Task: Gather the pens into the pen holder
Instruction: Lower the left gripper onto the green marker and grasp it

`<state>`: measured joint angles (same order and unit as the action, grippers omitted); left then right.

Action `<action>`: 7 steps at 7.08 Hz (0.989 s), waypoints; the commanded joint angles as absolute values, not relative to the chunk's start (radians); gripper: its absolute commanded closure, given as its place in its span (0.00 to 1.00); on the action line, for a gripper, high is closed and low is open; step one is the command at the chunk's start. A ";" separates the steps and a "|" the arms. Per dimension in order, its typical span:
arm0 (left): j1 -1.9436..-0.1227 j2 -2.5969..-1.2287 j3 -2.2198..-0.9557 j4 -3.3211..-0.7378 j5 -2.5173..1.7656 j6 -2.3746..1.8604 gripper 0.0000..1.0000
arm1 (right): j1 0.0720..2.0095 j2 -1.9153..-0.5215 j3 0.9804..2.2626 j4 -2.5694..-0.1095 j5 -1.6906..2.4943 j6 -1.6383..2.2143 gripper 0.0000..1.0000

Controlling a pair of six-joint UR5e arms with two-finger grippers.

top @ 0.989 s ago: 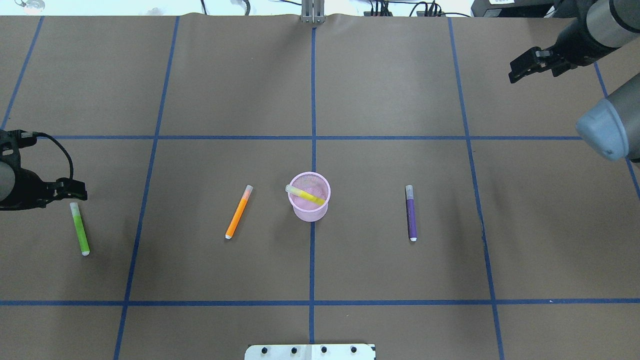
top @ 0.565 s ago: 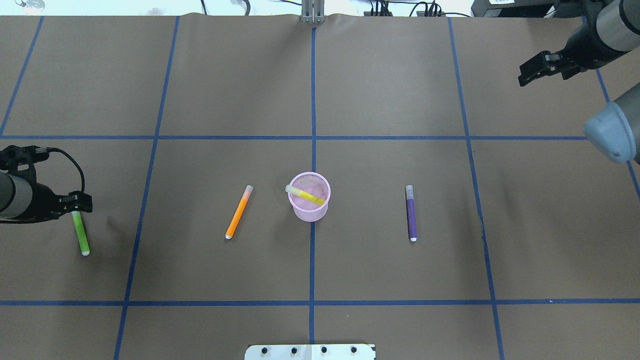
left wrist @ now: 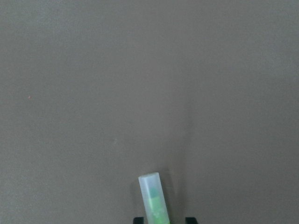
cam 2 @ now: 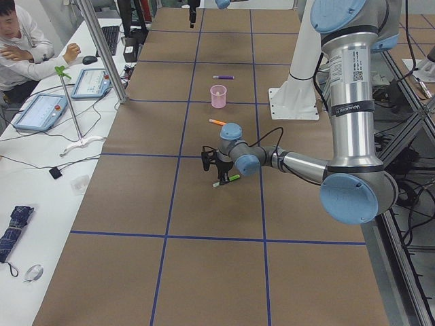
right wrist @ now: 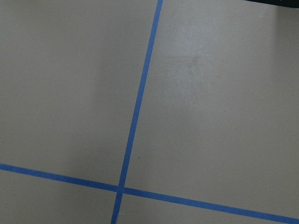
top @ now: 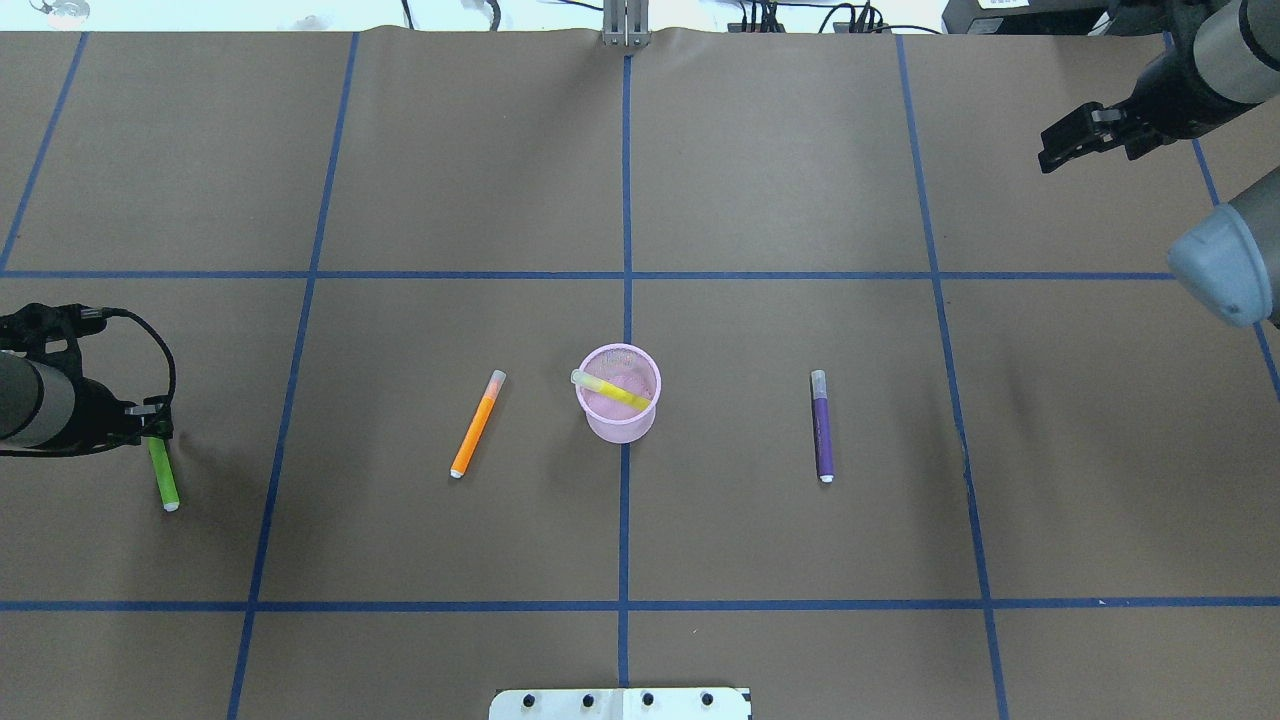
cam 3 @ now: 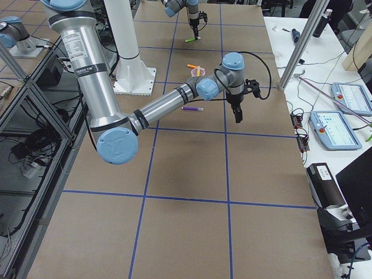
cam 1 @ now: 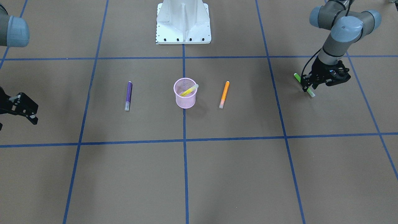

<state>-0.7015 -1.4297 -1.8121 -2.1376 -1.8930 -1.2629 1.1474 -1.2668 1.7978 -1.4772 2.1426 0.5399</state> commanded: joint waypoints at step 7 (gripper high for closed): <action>-0.690 -1.430 -1.801 -2.138 -1.893 -1.261 0.63 | 1.147 -1.278 1.798 -1.476 2.135 0.540 0.00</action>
